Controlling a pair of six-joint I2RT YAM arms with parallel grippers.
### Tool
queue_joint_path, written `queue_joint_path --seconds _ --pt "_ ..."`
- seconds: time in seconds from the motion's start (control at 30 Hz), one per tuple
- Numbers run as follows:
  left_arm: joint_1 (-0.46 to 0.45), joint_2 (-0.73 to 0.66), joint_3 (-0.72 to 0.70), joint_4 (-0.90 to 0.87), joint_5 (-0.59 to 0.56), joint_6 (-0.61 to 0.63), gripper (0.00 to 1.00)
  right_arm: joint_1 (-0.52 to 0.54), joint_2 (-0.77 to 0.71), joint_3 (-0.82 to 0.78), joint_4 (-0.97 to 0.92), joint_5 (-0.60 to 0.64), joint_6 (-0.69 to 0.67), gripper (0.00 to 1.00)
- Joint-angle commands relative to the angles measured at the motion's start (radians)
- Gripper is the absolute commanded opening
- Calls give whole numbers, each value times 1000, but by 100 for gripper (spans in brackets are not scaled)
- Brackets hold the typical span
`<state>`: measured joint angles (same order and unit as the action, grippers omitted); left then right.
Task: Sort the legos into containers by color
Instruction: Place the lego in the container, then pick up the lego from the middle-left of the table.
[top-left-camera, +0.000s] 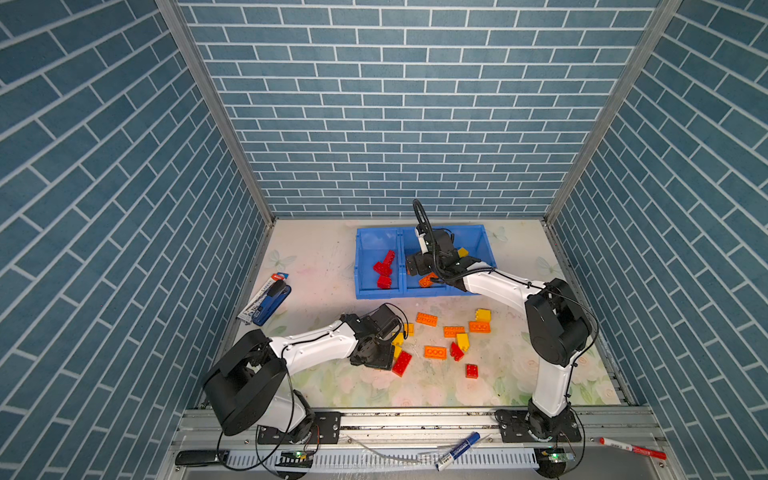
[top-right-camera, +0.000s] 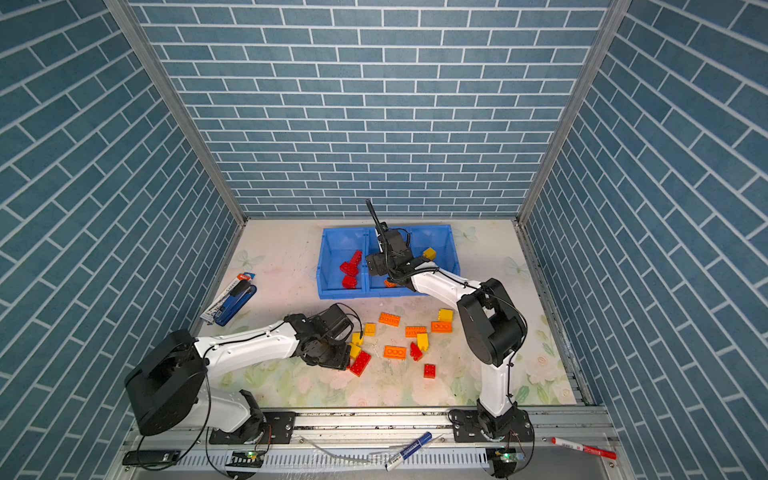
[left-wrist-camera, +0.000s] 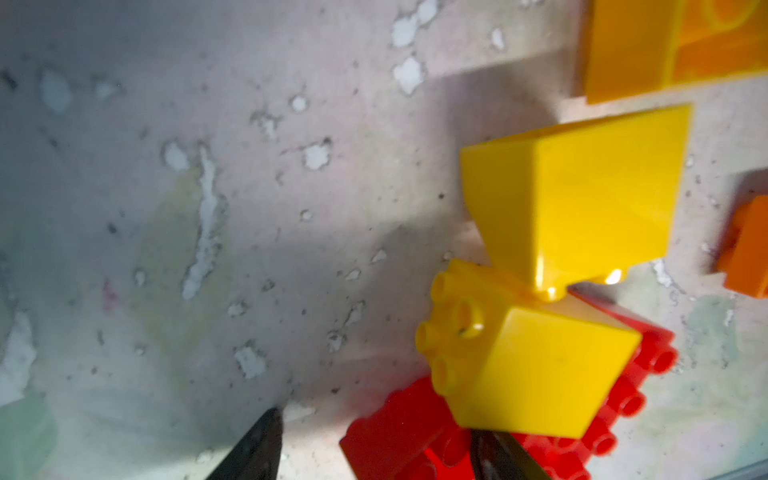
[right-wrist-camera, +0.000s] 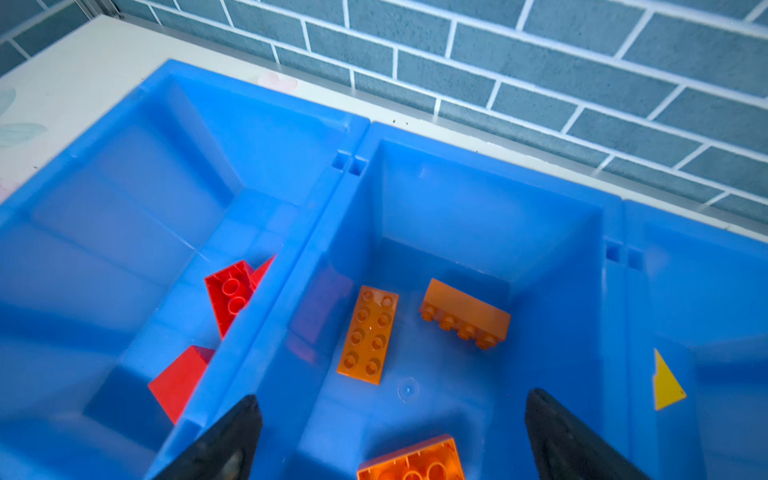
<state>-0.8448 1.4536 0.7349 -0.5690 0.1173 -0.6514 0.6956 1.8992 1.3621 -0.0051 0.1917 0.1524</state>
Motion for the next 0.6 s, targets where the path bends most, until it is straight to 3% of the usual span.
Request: queue_joint_path --seconds 0.0,0.13,0.3,0.43,0.57 --pt "-5 43 12 1 10 22 66 5 -55 -51 71 46 18 99" --pt "-5 39 6 12 14 32 61 5 -70 -67 83 63 19 99" --pt "-5 30 1 19 -2 34 42 6 -71 -76 95 63 21 99" --pt "-6 18 -6 21 -11 29 33 6 -69 -75 103 68 20 99" --pt "-5 -47 1 -20 -82 28 27 6 -78 -78 107 82 18 99"
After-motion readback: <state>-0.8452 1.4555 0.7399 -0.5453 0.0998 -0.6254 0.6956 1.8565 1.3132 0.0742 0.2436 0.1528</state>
